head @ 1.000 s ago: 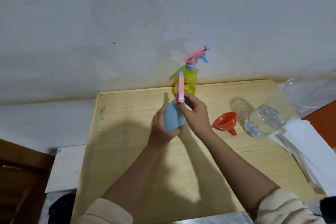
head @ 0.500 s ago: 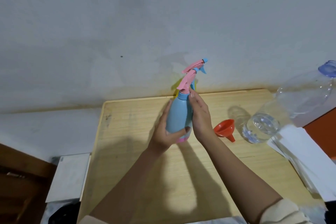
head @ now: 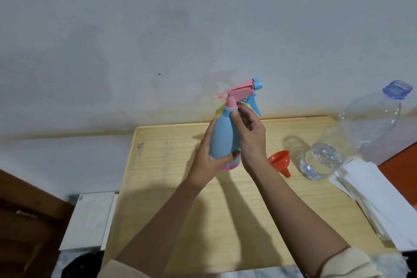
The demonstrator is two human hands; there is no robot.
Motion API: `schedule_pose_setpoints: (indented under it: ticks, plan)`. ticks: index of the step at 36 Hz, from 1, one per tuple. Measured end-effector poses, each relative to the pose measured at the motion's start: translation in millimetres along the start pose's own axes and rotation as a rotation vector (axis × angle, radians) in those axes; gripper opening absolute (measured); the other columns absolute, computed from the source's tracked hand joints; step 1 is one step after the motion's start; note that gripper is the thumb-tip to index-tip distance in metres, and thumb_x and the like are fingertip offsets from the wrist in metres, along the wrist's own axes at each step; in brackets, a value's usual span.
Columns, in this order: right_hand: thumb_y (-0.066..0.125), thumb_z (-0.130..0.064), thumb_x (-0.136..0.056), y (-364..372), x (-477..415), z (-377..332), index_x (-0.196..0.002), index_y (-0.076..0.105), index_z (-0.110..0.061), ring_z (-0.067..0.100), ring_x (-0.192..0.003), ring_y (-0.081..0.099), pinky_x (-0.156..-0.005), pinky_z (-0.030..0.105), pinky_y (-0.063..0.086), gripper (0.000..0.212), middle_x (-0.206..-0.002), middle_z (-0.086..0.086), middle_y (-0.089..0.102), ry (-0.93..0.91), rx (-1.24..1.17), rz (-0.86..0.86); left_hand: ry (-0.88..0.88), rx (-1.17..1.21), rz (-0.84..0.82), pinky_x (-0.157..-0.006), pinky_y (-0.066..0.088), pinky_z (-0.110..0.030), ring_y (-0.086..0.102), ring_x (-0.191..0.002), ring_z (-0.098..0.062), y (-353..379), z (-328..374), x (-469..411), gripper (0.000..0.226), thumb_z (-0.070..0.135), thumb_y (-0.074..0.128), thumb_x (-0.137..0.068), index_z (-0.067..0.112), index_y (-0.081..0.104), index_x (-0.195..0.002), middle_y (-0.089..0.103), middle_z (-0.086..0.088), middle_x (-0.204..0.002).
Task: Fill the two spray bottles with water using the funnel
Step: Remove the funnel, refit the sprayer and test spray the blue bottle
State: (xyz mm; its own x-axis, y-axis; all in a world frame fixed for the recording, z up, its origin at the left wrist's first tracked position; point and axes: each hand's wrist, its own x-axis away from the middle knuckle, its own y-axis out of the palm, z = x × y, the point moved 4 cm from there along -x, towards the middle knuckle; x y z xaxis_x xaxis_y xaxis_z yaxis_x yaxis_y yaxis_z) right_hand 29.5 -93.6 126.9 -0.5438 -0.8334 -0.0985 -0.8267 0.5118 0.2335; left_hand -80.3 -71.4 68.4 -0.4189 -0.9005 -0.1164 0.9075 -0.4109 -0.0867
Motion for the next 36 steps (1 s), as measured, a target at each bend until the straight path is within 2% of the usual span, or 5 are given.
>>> schedule_pose_setpoints:
  ticks: [5,15,21,26,36]
  plan:
    - [0.049,-0.019,-0.096,-2.6,3.3,-3.2,-0.117,0.061,-0.018,-0.010,-0.089,0.061,-0.073,0.010,0.047,0.024,-0.106,-0.017,0.065,0.034,-0.039,-0.037,0.010,-0.023,-0.005,-0.095,0.052,-0.044,0.050,-0.122,-0.003,-0.4,8.7,3.6,0.095,0.028,0.082,-0.067,0.051,0.027,-0.140,0.045,0.027,-0.136]
    - [0.065,-0.017,-0.080,-11.2,12.7,-3.9,-0.110,0.056,-0.018,0.011,-0.097,0.064,-0.081,0.024,0.052,0.032,-0.109,0.000,0.066,0.079,-0.262,-0.055,0.010,-0.066,-0.004,-0.097,0.051,-0.039,0.053,-0.120,-0.007,-1.1,9.3,10.6,0.091,0.027,0.084,-0.067,0.037,0.033,-0.142,0.051,0.013,-0.134]
    - [0.072,-0.012,-0.068,-15.1,12.4,-17.3,-0.110,0.052,-0.016,0.004,-0.087,0.062,-0.082,0.023,0.051,0.047,-0.099,0.000,0.061,0.035,-0.170,-0.036,0.050,-0.067,0.000,-0.092,0.051,-0.024,0.050,-0.119,0.002,1.7,17.5,16.1,0.089,0.024,0.081,-0.068,0.059,0.029,-0.132,0.044,0.029,-0.134]
    - [0.064,-0.008,-0.085,-16.3,14.5,-25.6,-0.110,0.060,-0.010,0.012,-0.099,0.062,-0.093,0.032,0.048,0.025,-0.103,0.000,0.067,0.029,-0.042,-0.143,0.048,-0.087,-0.030,-0.093,0.050,-0.024,0.048,-0.116,0.008,1.2,20.9,19.6,0.091,0.022,0.082,-0.070,0.057,0.027,-0.134,0.041,0.041,-0.128]
    - [0.057,-0.023,-0.092,-14.1,26.3,-31.4,-0.105,0.061,-0.027,0.006,-0.094,0.061,-0.087,0.026,0.049,0.014,-0.104,-0.005,0.067,0.013,0.164,-0.209,0.024,-0.158,-0.062,-0.097,0.051,-0.040,0.048,-0.122,-0.005,4.9,18.8,32.2,0.096,0.044,0.079,-0.064,0.050,0.023,-0.141,0.042,0.022,-0.138]
